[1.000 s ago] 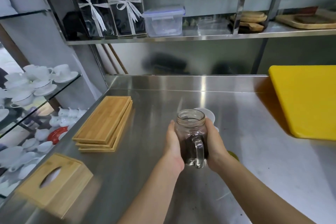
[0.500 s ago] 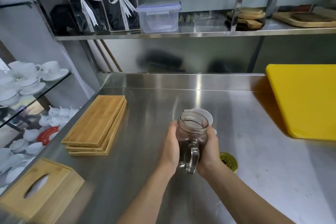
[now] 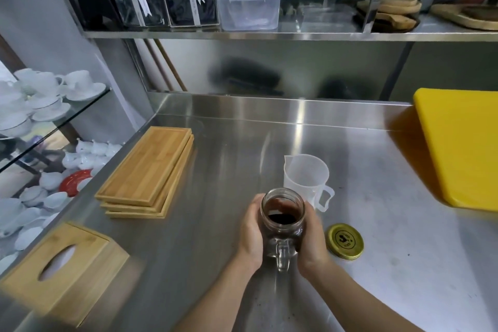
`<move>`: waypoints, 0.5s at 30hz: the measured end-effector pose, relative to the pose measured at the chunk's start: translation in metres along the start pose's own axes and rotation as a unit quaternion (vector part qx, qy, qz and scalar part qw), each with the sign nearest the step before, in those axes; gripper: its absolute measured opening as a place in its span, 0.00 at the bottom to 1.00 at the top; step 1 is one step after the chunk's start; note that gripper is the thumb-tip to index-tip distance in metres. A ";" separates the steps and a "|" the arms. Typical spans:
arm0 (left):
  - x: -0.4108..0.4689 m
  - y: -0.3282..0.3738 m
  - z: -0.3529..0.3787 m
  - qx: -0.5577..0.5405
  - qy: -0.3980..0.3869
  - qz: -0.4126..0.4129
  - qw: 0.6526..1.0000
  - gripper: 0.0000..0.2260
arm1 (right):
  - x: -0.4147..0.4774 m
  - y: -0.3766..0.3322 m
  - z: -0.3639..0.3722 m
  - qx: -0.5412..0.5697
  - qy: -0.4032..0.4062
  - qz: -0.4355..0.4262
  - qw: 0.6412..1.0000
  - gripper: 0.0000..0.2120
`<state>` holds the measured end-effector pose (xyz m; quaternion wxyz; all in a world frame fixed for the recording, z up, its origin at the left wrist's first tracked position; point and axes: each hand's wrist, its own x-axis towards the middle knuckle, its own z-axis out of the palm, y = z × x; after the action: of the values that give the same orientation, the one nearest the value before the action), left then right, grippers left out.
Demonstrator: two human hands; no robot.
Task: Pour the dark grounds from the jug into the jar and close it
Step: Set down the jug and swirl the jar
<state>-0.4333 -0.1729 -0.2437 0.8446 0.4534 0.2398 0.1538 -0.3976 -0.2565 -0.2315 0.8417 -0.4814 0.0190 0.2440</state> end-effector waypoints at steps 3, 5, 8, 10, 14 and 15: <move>0.003 -0.005 -0.003 0.022 0.003 -0.003 1.000 0.15 | 0.002 0.007 -0.005 0.001 0.008 -0.005 1.000 0.22; 0.003 -0.007 -0.004 0.027 0.007 -0.014 1.000 0.13 | 0.003 0.009 -0.006 0.004 0.008 -0.001 1.000 0.21; 0.005 -0.010 -0.007 0.026 0.012 -0.039 0.999 0.14 | 0.005 0.012 -0.008 0.010 0.008 0.016 1.000 0.19; 0.004 -0.014 -0.009 0.025 0.013 -0.062 0.998 0.14 | 0.004 0.016 -0.010 0.019 -0.005 0.040 0.999 0.19; 0.005 -0.019 -0.017 0.034 0.031 -0.073 0.996 0.16 | 0.003 0.022 -0.014 -0.030 -0.004 0.032 0.999 0.19; 0.005 -0.019 -0.018 0.038 0.032 -0.074 0.996 0.17 | 0.004 0.022 -0.014 -0.049 0.003 0.019 0.999 0.19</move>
<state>-0.4382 -0.1684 -0.2694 0.8278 0.4605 0.3056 0.0962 -0.4011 -0.2576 -0.2581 0.8125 -0.5218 0.0185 0.2593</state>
